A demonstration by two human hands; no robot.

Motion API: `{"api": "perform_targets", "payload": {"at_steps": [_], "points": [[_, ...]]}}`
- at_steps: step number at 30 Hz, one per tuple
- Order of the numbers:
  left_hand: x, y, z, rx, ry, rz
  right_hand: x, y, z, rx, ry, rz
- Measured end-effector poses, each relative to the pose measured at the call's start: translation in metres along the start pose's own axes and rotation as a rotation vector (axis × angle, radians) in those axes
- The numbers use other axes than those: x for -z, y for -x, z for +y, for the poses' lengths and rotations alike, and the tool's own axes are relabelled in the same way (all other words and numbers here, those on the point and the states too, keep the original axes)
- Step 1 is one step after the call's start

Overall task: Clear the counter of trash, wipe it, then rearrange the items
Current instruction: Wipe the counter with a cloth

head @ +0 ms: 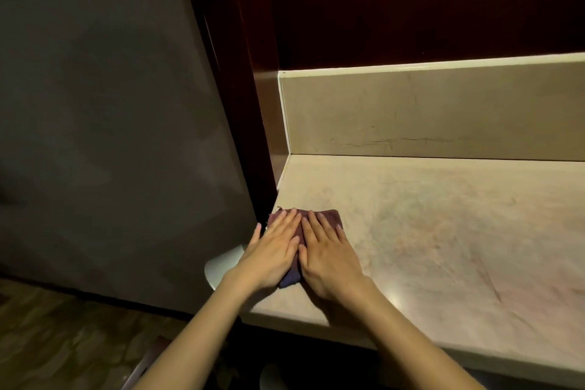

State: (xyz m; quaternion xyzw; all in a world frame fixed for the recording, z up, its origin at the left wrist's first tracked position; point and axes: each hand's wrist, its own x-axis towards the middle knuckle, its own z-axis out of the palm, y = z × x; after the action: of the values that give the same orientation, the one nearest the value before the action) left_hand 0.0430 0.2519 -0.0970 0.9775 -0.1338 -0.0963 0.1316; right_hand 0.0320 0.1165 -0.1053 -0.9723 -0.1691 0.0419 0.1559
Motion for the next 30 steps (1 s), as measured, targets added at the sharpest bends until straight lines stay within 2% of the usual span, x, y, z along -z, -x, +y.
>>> {"api": "perform_targets", "payload": {"at_steps": [3,8,11,17,21,30], "points": [[0.006,-0.036,0.001,0.013,-0.034,0.008,0.005,-0.032,0.018,0.007,0.034,0.013],[0.019,-0.091,0.007,0.061,-0.325,0.032,0.012,-0.083,0.044,0.018,0.046,-0.004],[0.028,-0.118,0.008,0.047,-0.400,0.003,0.014,-0.104,0.054,0.009,0.066,0.013],[0.039,-0.163,0.004,0.070,-0.288,-0.089,0.024,-0.145,0.068,0.006,0.061,-0.005],[0.039,-0.188,-0.002,0.063,-0.205,-0.056,0.029,-0.165,0.074,0.014,0.065,-0.002],[0.029,-0.206,-0.014,0.067,-0.178,0.008,0.029,-0.181,0.084,0.043,0.034,0.028]]}}
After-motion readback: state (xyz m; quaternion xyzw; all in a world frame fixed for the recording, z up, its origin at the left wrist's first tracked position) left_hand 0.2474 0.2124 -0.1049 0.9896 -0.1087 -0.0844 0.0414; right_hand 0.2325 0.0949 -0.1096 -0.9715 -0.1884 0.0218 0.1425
